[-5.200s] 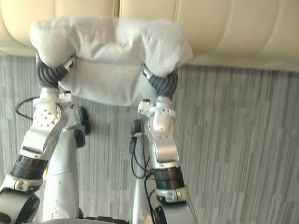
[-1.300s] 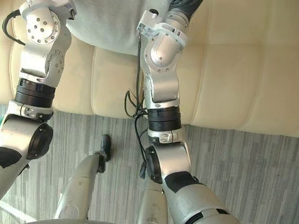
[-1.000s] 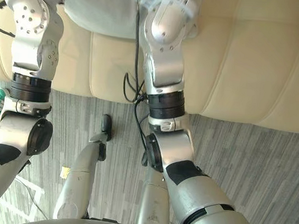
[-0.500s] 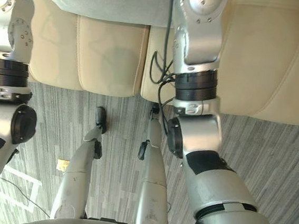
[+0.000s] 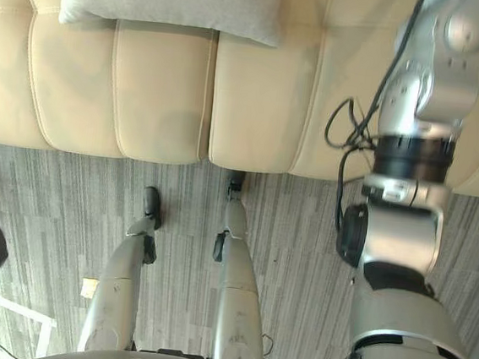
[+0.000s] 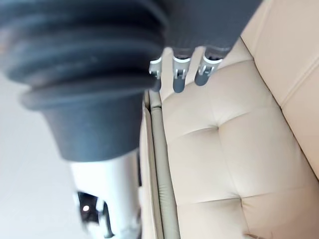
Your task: Pick up cushions and gather them together orderly.
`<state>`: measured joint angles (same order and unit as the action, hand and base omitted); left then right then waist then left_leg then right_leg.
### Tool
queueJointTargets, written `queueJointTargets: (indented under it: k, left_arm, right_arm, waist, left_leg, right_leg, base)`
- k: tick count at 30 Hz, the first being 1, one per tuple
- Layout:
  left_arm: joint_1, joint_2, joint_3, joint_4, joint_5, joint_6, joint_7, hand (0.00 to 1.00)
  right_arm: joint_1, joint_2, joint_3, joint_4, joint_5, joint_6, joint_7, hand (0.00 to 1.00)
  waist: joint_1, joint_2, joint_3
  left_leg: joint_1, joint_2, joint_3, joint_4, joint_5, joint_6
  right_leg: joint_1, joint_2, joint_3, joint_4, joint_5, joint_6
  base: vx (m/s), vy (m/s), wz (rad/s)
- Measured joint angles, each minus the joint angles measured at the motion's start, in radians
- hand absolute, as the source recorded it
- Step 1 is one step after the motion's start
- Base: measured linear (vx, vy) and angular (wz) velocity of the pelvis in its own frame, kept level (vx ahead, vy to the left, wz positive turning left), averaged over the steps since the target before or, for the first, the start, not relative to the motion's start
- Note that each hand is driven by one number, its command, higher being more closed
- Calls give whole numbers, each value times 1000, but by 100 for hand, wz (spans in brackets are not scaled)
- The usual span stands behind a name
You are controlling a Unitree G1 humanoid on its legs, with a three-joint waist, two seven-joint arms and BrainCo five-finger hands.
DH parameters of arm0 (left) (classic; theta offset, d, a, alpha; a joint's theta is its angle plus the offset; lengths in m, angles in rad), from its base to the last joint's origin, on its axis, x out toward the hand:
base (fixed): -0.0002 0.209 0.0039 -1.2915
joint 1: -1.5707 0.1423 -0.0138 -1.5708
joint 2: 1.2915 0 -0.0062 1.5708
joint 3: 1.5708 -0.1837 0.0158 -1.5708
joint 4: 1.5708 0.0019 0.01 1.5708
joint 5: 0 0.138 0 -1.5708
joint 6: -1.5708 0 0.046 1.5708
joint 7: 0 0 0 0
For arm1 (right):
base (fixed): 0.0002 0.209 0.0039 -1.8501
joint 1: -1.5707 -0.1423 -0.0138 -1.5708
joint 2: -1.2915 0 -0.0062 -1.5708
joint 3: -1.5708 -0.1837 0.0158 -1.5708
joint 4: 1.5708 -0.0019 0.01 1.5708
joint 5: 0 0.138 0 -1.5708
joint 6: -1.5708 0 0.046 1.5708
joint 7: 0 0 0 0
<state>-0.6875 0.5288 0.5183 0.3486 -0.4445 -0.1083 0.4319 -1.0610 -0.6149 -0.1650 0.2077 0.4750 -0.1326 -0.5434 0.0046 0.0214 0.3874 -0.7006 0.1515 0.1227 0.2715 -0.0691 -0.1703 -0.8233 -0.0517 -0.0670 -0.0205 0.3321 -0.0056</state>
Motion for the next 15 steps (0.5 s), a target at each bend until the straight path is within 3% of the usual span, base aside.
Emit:
queueJointTargets:
  k: [2,3,4,6,9,12,15]
  left_arm:
    - [107,-62,4,-62,-6,-13,-1,0]
    - [208,-150,-2,-132,-6,-22,-4,0]
    - [244,-184,-9,-153,-6,-29,-8,0]
    - [421,-325,-69,-203,-9,-48,-54,0]
    - [597,-455,-134,-203,-26,-48,-108,0]
    - [699,-539,-161,-139,-58,-45,-168,0]
    - [804,-581,-177,-26,-105,-39,-227,0]
  right_arm:
    - [119,18,-28,-50,-7,0,6,0]
    - [244,61,-64,-91,-11,0,19,0]
    - [295,83,-78,-112,-12,0,24,0]
    - [521,194,-100,-209,-53,-4,66,0]
    - [756,352,-84,-269,-91,-28,132,0]
    - [909,469,-64,-253,-110,-28,194,0]
    - [1068,523,-33,-163,-164,-24,258,0]
  waist:
    - [7,0,0]
    - [10,0,0]
    - [11,0,0]
    - [12,0,-1]
    - [13,-6,-38]
    - [27,-7,-49]
    - [24,-7,-120]
  left_leg:
    - [36,1,1,-24,4,0]
    - [85,2,0,-49,7,0]
    - [104,2,-1,-54,7,1]
    - [201,0,-3,-86,6,3]
    - [269,-2,-1,-89,-3,16]
    - [373,0,16,-89,-27,32]
    - [471,0,24,-64,-67,53]
  right_leg:
    - [25,2,0,1,0,0]
    - [61,5,-1,2,-4,0]
    - [78,5,-2,8,-15,0]
    - [142,4,-5,52,-68,4]
    - [178,5,-5,115,-121,10]
    - [257,5,-1,150,-168,19]
    - [345,10,4,185,-209,25]
  base:
    - [5,41,-7]
    - [9,39,-4]
    - [13,52,-4]
    - [21,51,-2]
    - [49,27,-2]
    - [82,6,-18]
    - [62,24,-17]
